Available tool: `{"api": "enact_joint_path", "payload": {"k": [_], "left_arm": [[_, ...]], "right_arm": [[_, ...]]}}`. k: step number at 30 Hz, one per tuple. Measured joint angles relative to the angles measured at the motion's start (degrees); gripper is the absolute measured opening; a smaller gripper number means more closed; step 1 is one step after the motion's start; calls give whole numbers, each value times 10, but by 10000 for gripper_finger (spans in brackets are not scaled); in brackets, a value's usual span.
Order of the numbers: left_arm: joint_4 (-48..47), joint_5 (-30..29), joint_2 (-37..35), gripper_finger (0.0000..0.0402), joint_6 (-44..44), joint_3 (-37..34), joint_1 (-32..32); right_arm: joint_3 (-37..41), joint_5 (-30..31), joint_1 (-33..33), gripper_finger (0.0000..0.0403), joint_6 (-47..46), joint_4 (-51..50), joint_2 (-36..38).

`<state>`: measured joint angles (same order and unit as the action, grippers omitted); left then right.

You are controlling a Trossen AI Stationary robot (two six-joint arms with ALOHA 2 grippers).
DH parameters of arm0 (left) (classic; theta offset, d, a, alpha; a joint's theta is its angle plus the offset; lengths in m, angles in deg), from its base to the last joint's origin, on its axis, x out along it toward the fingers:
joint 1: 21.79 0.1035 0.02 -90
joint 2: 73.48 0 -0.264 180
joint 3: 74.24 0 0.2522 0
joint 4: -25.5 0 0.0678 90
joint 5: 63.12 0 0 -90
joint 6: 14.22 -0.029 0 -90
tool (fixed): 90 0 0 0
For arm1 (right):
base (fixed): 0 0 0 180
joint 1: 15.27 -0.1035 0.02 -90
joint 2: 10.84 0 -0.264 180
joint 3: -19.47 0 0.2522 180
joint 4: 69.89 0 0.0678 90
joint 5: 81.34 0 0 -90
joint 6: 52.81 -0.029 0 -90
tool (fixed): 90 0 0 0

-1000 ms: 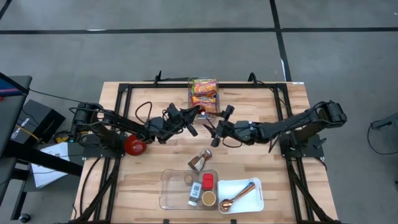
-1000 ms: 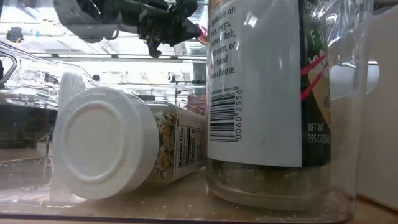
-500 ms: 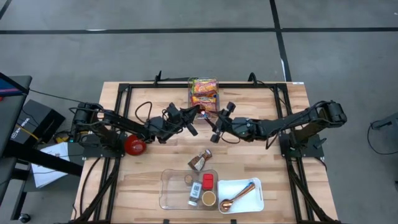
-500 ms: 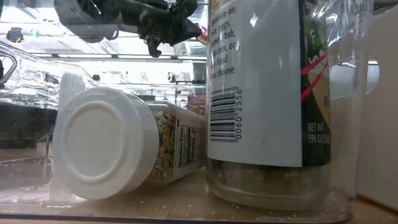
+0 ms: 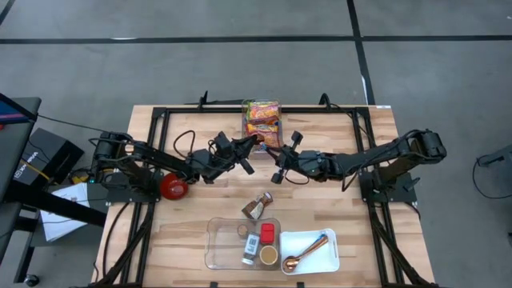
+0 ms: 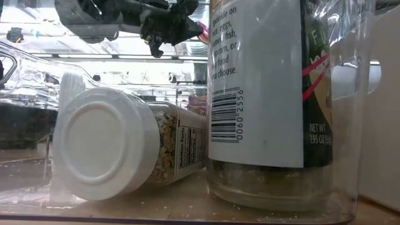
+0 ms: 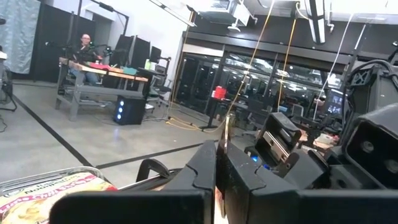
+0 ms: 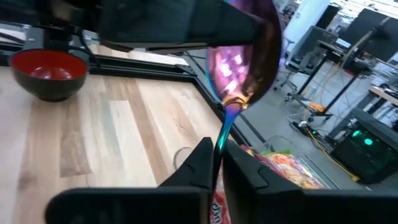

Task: Pick & Place Food Item
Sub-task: Put the blue spoon into the white bin

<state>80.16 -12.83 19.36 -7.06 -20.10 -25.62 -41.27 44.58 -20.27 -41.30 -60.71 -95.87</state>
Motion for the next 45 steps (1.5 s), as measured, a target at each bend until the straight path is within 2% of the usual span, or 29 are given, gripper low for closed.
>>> {"api": "enact_joint_path", "payload": {"k": [5, 10, 14, 18, 21, 25, 31, 34, 38, 42, 45], "left_arm": [[1, 0, 0, 4, 3, 0, 0], [1, 11, 0, 32, 5, 0, 0], [-2, 2, -5, 67, -54, 0, -2], [-6, -31, -16, 101, -118, 0, -1], [-14, -34, -30, 125, -151, 0, -2], [-80, -62, -76, 153, -191, 0, -1], [-261, -97, -167, 179, -215, -9, -1], [-315, -99, -220, 183, -215, -30, 0], [-383, -78, -292, 181, -212, -68, -1], [-427, 3, -361, 173, -174, -111, -1], [-426, 63, -404, 166, -151, -139, -1]], "right_arm": [[0, 6, 1, 9, -4, -2, 1], [0, 7, 1, 4, 1, -6, 0], [0, 8, -1, 2, 9, -34, 11], [0, 15, -5, 1, -2, -78, 45], [0, 29, -16, 1, -4, -115, 76], [0, 32, -36, 1, -26, -211, 122], [0, 4, -83, 2, -112, -354, 183], [0, -20, -111, 2, -141, -387, 203], [0, -89, -140, 1, -176, -427, 221], [0, -184, -152, 1, -221, -462, 233], [0, -289, -153, 1, -244, -471, 229]]}}
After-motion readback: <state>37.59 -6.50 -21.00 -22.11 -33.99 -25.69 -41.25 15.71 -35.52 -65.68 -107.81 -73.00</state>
